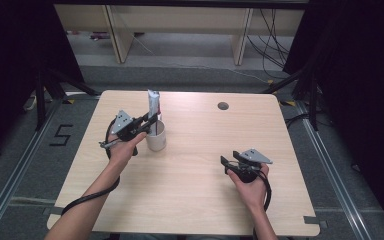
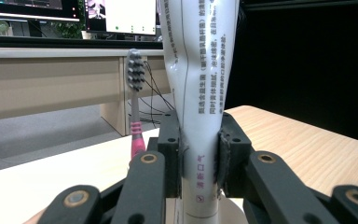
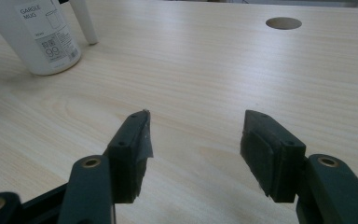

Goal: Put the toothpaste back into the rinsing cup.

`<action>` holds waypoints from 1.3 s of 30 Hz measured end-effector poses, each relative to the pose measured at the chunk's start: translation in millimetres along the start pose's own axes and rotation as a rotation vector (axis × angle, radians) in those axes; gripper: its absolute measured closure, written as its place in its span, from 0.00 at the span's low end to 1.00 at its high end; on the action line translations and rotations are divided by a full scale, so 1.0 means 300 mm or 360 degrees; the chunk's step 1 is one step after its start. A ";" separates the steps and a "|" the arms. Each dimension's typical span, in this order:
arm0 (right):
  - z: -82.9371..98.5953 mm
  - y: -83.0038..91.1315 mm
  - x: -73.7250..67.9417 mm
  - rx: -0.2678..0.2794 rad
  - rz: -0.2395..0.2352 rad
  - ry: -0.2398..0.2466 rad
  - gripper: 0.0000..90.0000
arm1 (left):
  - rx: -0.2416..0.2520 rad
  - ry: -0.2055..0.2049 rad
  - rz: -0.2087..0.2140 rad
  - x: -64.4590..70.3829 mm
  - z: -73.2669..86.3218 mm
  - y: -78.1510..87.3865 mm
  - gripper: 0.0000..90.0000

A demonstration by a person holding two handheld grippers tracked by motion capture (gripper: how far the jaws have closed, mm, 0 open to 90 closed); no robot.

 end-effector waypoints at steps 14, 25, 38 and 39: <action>0.000 -0.002 0.005 0.0014 0.0011 0.0032 0.48 | -0.0009 -0.0008 -0.0006 0.000 0.015 0.000 0.83; 0.000 -0.003 0.004 0.0014 0.0009 0.0032 0.48 | -0.0015 -0.0024 -0.0011 0.001 0.023 0.002 0.83; 0.003 -0.002 -0.003 0.0002 -0.0009 -0.0007 0.48 | -0.0023 -0.0022 -0.0017 -0.002 0.033 0.007 0.83; 0.004 -0.003 -0.002 -0.0002 -0.0004 -0.0004 0.48 | 0.0003 -0.0018 -0.0002 -0.002 0.033 0.003 0.83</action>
Point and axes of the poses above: each handheld gripper's, and its own axes: y roughly backward along the jaws, z roughly out of its underside, x roughly to its right, the point moved 7 cm from there along -y, roughly forward along the jaws, and after that the axes turned 2 degrees about y, right-handed, at the moved point
